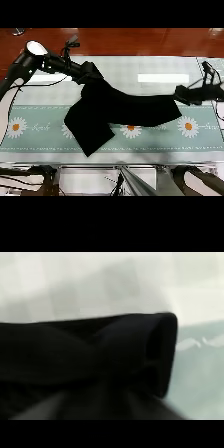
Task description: Fold the shirts.
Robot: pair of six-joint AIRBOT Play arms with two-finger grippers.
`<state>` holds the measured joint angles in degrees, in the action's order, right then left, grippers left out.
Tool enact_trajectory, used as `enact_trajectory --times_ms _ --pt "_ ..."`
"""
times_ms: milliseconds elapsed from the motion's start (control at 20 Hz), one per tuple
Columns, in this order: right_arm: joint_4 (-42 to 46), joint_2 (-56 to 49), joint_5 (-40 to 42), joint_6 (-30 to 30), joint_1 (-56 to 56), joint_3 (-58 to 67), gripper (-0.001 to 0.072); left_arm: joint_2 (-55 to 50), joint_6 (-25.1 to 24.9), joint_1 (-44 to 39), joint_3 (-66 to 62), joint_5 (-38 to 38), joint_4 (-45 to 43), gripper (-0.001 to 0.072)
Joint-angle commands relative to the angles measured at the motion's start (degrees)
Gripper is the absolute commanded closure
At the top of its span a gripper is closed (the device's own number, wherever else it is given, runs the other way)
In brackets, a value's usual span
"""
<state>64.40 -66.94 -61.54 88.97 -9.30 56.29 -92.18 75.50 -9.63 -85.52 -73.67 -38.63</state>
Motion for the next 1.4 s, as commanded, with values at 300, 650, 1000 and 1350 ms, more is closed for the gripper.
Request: enact_trajectory --times_ms 300,650,1000,1350 --pt "8.0 1.22 -10.49 -3.26 -16.24 0.63 0.0093 13.03 0.17 23.5 19.06 -6.73 -17.09 0.0008" --pt "-20.7 14.49 -0.92 -18.27 -22.38 -29.92 0.0093 26.8 -7.76 36.54 54.07 7.67 -4.22 0.0009" --pt "-22.53 14.49 -1.7 -19.43 -22.38 -30.4 0.0094 23.89 -12.44 26.84 56.98 12.5 2.23 0.0009" --pt "-13.64 14.47 2.01 -15.96 -22.43 -28.26 0.0093 20.74 -12.98 22.18 56.11 15.1 2.23 0.0682"
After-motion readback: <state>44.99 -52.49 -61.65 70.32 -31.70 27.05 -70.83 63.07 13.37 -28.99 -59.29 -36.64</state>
